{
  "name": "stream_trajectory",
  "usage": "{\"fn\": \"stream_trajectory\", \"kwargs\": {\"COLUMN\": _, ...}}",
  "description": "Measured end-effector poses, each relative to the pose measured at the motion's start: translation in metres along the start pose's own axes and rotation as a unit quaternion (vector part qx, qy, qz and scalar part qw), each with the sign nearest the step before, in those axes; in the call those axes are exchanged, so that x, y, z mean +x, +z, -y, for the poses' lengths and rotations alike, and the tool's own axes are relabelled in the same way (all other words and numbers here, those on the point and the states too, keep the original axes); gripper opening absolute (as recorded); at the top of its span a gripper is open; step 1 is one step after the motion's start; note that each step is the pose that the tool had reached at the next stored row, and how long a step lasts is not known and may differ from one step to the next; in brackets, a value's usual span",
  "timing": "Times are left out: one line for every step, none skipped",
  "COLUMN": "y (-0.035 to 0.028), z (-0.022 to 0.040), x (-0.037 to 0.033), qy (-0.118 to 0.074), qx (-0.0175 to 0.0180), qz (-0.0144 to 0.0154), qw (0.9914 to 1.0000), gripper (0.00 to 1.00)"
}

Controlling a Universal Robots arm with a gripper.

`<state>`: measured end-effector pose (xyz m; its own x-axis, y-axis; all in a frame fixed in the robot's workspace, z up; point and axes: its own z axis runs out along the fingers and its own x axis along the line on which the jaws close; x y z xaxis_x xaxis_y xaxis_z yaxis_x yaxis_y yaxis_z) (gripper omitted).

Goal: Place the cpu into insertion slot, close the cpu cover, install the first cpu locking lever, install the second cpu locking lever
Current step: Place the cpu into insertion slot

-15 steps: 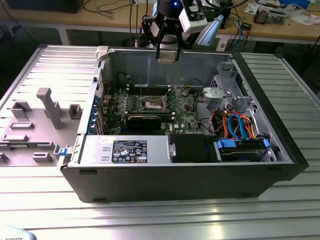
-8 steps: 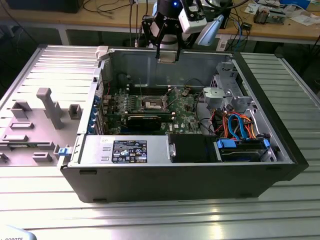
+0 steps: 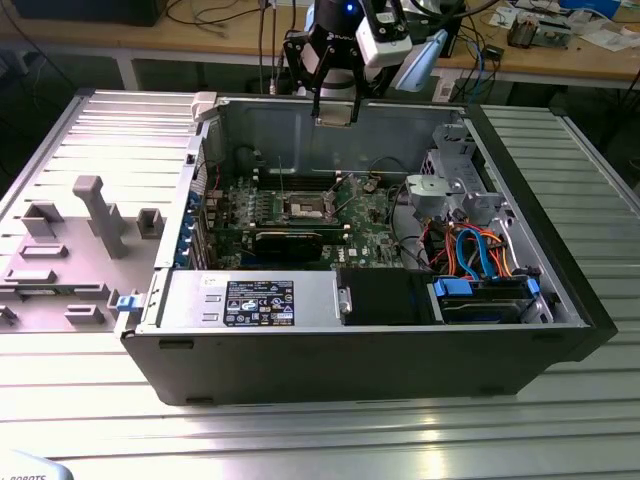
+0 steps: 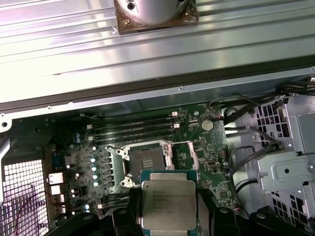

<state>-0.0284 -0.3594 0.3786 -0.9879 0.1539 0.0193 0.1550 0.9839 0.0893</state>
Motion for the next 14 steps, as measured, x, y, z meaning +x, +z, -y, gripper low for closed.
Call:
{"fn": "stream_trajectory", "kwargs": {"y": 0.0000, "z": 0.0000, "x": 0.0000, "qy": 0.001, "qx": 0.0000, "qz": 0.0001, "qw": 1.00000, "gripper": 0.54}}
{"fn": "stream_trajectory", "kwargs": {"y": 0.0000, "z": 0.0000, "x": 0.0000, "qy": 0.002, "qx": -0.0001, "qz": 0.0002, "qw": 1.00000, "gripper": 0.54}}
{"fn": "stream_trajectory", "kwargs": {"y": 0.0000, "z": 0.0000, "x": 0.0000, "qy": 0.003, "qx": -0.0001, "qz": 0.0002, "qw": 1.00000, "gripper": 0.54}}
{"fn": "stream_trajectory", "kwargs": {"y": 0.0001, "z": 0.0000, "x": 0.0000, "qy": 0.004, "qx": -0.0001, "qz": 0.0004, "qw": 0.99999, "gripper": 0.54}}
{"fn": "stream_trajectory", "kwargs": {"y": 0.0001, "z": 0.0000, "x": 0.0000, "qy": 0.005, "qx": -0.0001, "qz": 0.0004, "qw": 0.99999, "gripper": 0.54}}
{"fn": "stream_trajectory", "kwargs": {"y": 0.0001, "z": 0.0000, "x": 0.0000, "qy": 0.006, "qx": -0.0001, "qz": 0.0005, "qw": 0.99998, "gripper": 0.54}}
{"fn": "stream_trajectory", "kwargs": {"y": 0.0001, "z": 0.0000, "x": 0.0000, "qy": 0.007, "qx": -0.0001, "qz": 0.0006, "qw": 0.99998, "gripper": 0.54}}
{"fn": "stream_trajectory", "kwargs": {"y": 0.0001, "z": 0.0000, "x": 0.0000, "qy": 0.008, "qx": -0.0001, "qz": 0.0007, "qw": 0.99997, "gripper": 0.54}}
{"fn": "stream_trajectory", "kwargs": {"y": 0.0001, "z": 0.0000, "x": 0.0000, "qy": 0.008, "qx": -0.0002, "qz": 0.0008, "qw": 0.99996, "gripper": 0.54}}
{"fn": "stream_trajectory", "kwargs": {"y": 0.0001, "z": 0.0000, "x": 0.0000, "qy": 0.009, "qx": -0.0002, "qz": 0.0008, "qw": 0.99996, "gripper": 0.54}}
{"fn": "stream_trajectory", "kwargs": {"y": 0.0001, "z": 0.0000, "x": 0.0000, "qy": 0.010, "qx": -0.0002, "qz": 0.0009, "qw": 0.99995, "gripper": 0.54}}
{"fn": "stream_trajectory", "kwargs": {"y": 0.0001, "z": 0.0000, "x": 0.0000, "qy": 0.011, "qx": -0.0002, "qz": 0.0010, "qw": 0.99994, "gripper": 0.54}}
{"fn": "stream_trajectory", "kwargs": {"y": 0.0001, "z": 0.0000, "x": 0.0000, "qy": 0.012, "qx": -0.0003, "qz": 0.0011, "qw": 0.99993, "gripper": 0.54}}
{"fn": "stream_trajectory", "kwargs": {"y": 0.0001, "z": 0.0000, "x": 0.0000, "qy": 0.012, "qx": -0.0002, "qz": 0.0011, "qw": 0.99993, "gripper": 0.54}}
